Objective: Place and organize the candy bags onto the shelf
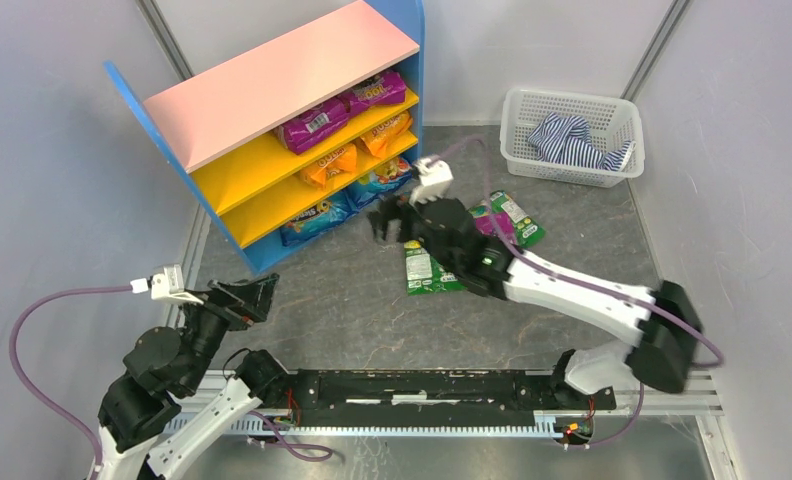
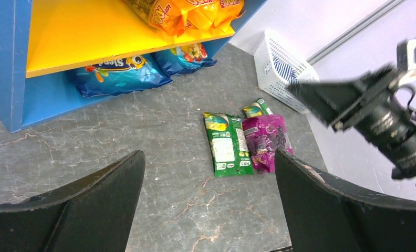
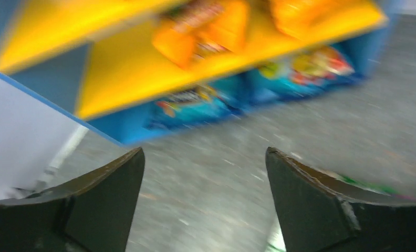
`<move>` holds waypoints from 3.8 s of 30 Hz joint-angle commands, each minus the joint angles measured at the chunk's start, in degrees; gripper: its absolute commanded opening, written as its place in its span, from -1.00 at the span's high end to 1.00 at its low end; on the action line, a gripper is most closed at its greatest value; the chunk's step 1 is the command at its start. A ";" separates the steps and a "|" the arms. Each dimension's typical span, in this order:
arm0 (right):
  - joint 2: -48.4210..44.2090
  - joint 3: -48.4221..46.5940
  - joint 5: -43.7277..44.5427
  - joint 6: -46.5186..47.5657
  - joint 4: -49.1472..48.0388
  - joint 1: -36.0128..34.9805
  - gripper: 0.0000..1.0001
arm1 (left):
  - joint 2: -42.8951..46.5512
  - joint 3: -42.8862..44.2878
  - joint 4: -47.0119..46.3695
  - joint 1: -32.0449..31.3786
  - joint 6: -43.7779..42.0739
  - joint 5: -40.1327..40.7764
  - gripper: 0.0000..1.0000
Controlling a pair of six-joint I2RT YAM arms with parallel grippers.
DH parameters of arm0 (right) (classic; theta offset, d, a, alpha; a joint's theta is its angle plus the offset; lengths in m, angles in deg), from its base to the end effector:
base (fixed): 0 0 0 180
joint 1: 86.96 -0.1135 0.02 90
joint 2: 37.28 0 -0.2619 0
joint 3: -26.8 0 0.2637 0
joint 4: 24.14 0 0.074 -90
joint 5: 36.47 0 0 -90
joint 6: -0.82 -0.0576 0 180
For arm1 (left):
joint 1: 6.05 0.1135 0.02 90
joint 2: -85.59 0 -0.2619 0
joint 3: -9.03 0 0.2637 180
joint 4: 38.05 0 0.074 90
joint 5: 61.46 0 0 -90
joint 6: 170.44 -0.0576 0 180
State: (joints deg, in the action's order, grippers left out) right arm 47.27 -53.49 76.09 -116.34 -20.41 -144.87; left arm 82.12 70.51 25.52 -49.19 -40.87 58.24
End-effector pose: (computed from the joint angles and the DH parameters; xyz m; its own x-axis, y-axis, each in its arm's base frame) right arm 0.2228 0.3136 0.3369 -0.3307 0.2661 -0.9054 -0.4828 0.7766 0.4046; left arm 0.0354 0.0060 0.3410 -0.2036 -0.5675 -0.7978 0.1354 0.7907 -0.5970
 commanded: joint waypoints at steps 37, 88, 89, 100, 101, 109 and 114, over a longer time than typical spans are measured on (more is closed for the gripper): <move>-38.45 60.72 -5.18 -33.15 -8.16 32.54 -0.96 | 0.44 -0.70 -3.68 -0.11 -1.08 -2.71 -0.97; -15.84 29.14 -33.88 -23.88 -24.94 15.33 0.99 | 1.60 -0.51 -2.79 -0.11 -0.20 -0.88 -1.00; -14.73 28.12 -34.05 -25.59 -26.86 13.51 0.99 | 1.87 -0.52 -2.76 -0.11 -0.19 -0.87 -1.00; 1.23 5.86 -31.29 -28.78 -35.86 -0.87 0.99 | 2.94 0.42 -0.99 0.07 0.76 1.04 -0.97; 2.27 4.00 -30.63 -28.60 -36.64 -1.51 0.99 | 2.94 0.51 -0.82 0.07 0.85 1.09 -0.97; 12.69 -12.19 -25.11 -27.78 -37.95 -3.95 0.99 | 2.94 0.71 -0.50 0.16 1.12 1.42 -0.98; 18.45 -19.79 -20.44 -27.89 -37.09 -4.31 0.99 | 2.94 0.62 -0.61 0.16 1.20 1.38 -1.00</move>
State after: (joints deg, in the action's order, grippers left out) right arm 63.62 -66.27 50.11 -144.18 -49.09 -148.78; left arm 84.77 69.92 25.76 -49.19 -40.89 58.48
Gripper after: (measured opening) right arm 0.064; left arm 0.994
